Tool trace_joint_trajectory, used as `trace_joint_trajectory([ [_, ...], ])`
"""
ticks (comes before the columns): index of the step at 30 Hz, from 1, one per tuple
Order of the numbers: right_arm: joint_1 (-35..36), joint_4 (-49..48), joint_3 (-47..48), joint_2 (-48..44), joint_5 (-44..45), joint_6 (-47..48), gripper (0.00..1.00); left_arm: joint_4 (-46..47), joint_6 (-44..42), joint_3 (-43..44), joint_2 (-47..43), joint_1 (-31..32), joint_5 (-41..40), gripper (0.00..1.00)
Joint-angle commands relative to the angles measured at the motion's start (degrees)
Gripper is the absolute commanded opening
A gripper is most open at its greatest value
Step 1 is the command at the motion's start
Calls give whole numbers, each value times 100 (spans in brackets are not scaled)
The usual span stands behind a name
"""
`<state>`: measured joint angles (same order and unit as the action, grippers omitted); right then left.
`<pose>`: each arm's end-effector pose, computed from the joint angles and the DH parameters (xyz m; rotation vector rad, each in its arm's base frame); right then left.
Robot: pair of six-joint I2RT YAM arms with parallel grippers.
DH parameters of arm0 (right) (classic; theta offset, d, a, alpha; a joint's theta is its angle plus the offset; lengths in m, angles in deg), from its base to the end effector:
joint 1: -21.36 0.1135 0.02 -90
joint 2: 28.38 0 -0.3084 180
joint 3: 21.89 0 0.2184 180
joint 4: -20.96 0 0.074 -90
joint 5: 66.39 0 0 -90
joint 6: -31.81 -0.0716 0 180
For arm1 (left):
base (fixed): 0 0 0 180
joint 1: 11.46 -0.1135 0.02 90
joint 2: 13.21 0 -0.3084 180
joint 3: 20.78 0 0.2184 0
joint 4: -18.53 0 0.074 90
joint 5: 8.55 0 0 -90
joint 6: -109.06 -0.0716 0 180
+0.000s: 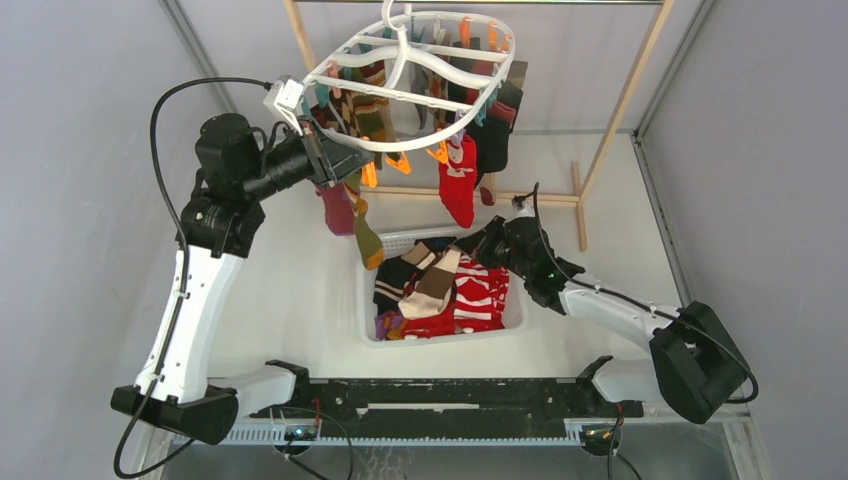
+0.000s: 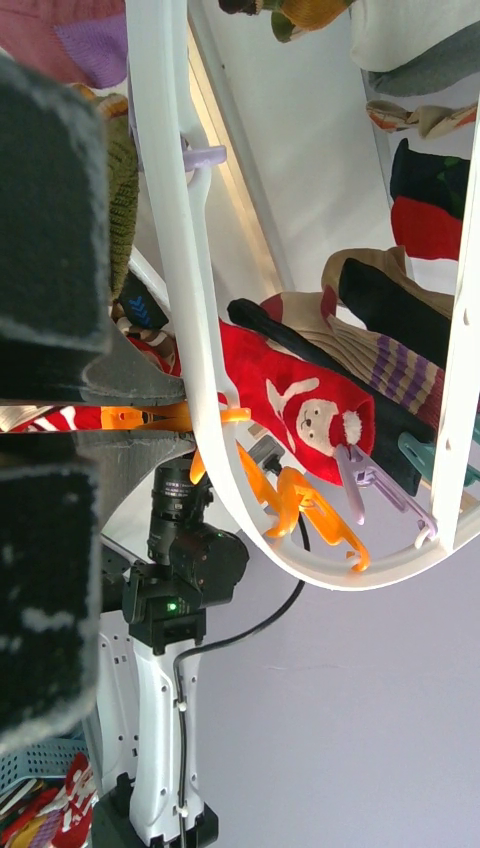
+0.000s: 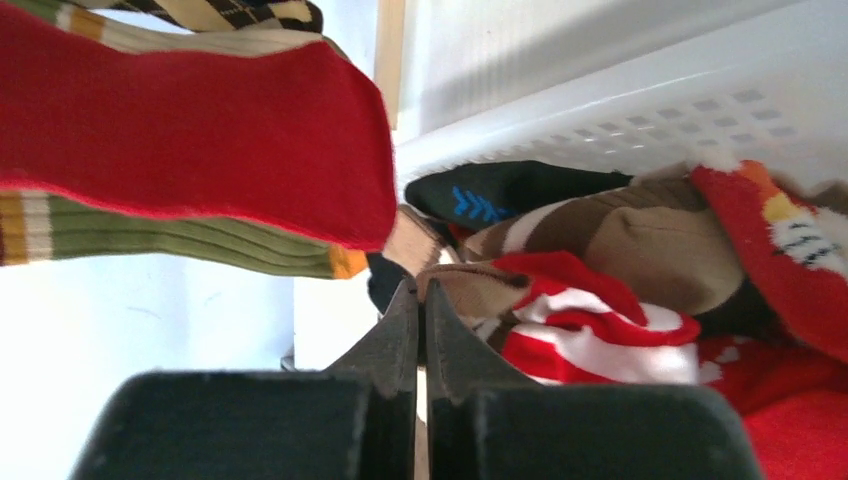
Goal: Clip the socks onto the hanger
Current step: Pick up the sock from the bin, then clamp the sock onto the hanger.
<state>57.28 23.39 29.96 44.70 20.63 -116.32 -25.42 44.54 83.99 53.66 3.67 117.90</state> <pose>0.2141 0.1597 0.2711 0.3800 2.1269 1.0714 0.1839 -0.0938 0.5174 0.3475 1.7350 -1.0536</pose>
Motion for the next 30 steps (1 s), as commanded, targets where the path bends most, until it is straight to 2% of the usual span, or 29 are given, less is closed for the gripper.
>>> trace_joint_trajectory([
  [1,236,139,550,-228,298,435,0,-104,-33,127,-36,18,188,2],
  [5,658,327,982,-396,591,1001,0,-123,-23,149,-42,16,187,2],
  [8,973,-180,1085,-500,288,1492,0,-126,11,155,-58,18,225,2],
  [11,1027,-1206,1097,-434,-784,1730,0,-143,37,169,-82,18,252,2],
  [13,1016,-1863,1258,-267,-1962,1807,0,-144,81,171,-95,16,314,2],
  [15,982,-2061,1734,26,-2989,1815,0,-139,132,162,-99,16,372,2],
  [18,1050,-1996,2366,356,-3710,1953,0,-138,225,166,-69,16,452,2],
  [22,1282,-1721,2692,358,-3571,2571,0,-114,314,130,-91,21,488,2],
  [30,1686,-741,3136,179,-2365,4082,0,60,464,-52,-147,24,464,2],
])
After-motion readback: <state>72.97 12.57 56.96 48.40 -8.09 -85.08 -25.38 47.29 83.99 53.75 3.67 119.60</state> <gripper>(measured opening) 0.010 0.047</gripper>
